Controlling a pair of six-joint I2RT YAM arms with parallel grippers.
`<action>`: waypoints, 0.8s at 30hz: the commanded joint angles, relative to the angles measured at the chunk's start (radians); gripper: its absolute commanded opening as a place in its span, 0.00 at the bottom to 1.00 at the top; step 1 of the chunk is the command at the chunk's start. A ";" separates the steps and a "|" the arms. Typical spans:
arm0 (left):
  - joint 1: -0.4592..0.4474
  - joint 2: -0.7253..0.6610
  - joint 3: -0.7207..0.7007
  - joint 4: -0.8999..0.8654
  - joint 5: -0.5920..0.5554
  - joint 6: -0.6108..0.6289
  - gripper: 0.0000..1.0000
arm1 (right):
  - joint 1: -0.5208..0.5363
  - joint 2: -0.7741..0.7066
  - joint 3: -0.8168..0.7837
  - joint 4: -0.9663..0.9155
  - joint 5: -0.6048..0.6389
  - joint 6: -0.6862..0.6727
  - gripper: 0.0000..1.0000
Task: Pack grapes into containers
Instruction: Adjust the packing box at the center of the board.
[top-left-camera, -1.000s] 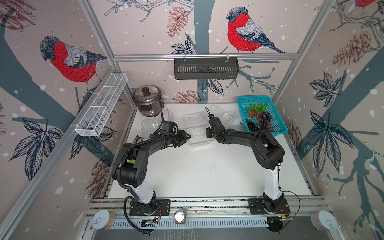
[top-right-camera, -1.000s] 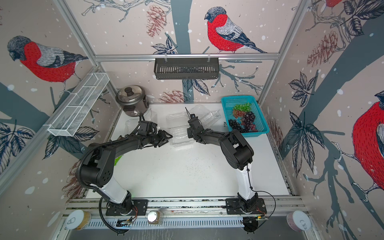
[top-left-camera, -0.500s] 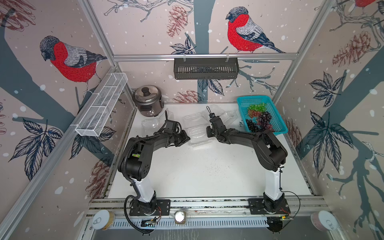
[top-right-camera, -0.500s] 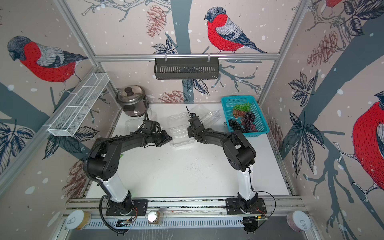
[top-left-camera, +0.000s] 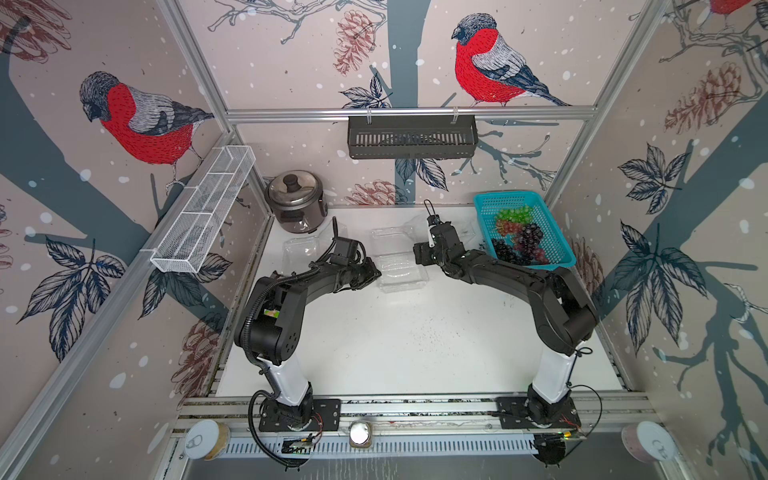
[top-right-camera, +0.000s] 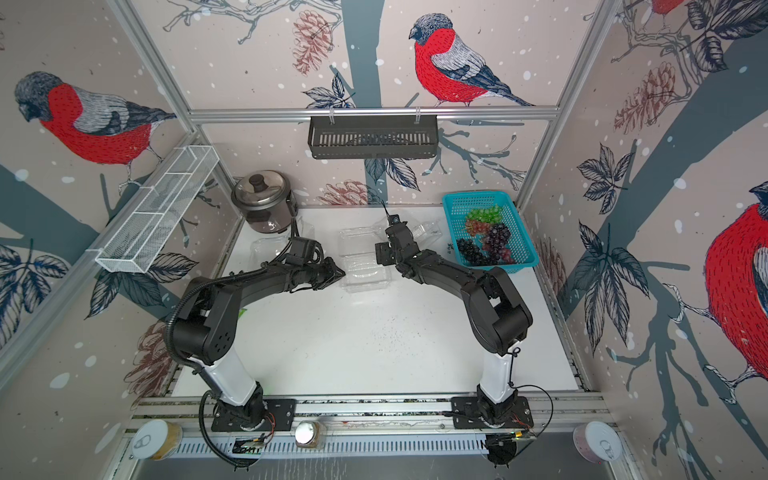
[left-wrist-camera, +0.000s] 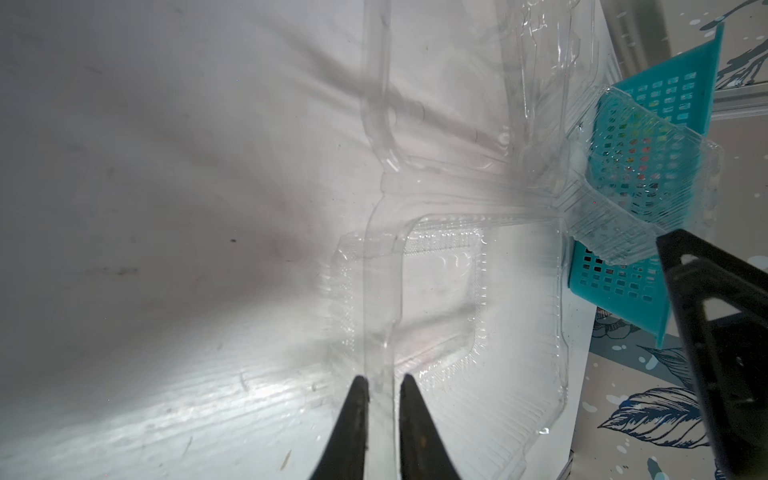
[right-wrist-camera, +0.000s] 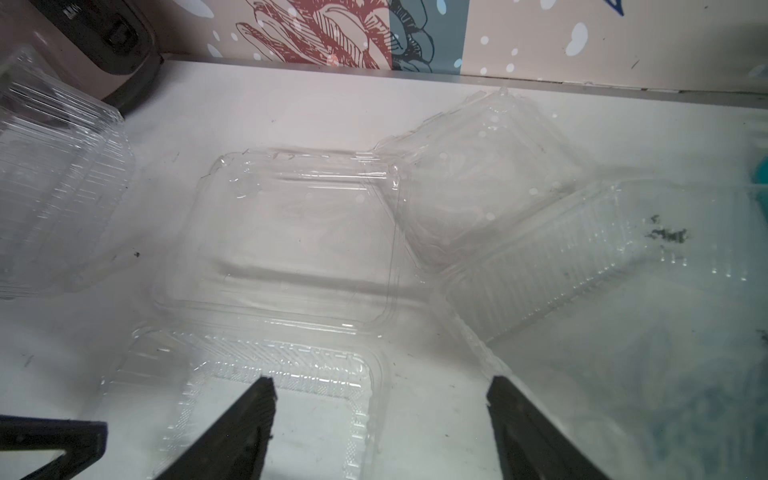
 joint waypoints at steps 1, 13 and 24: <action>-0.004 0.008 0.008 -0.012 -0.007 -0.005 0.22 | -0.015 -0.058 -0.017 -0.024 -0.029 0.033 0.98; -0.005 -0.021 0.044 -0.043 -0.032 0.012 0.50 | -0.143 -0.215 -0.104 -0.050 -0.144 0.076 1.00; -0.006 -0.042 0.131 -0.142 -0.091 0.078 0.93 | -0.346 -0.294 -0.126 -0.075 -0.205 0.154 1.00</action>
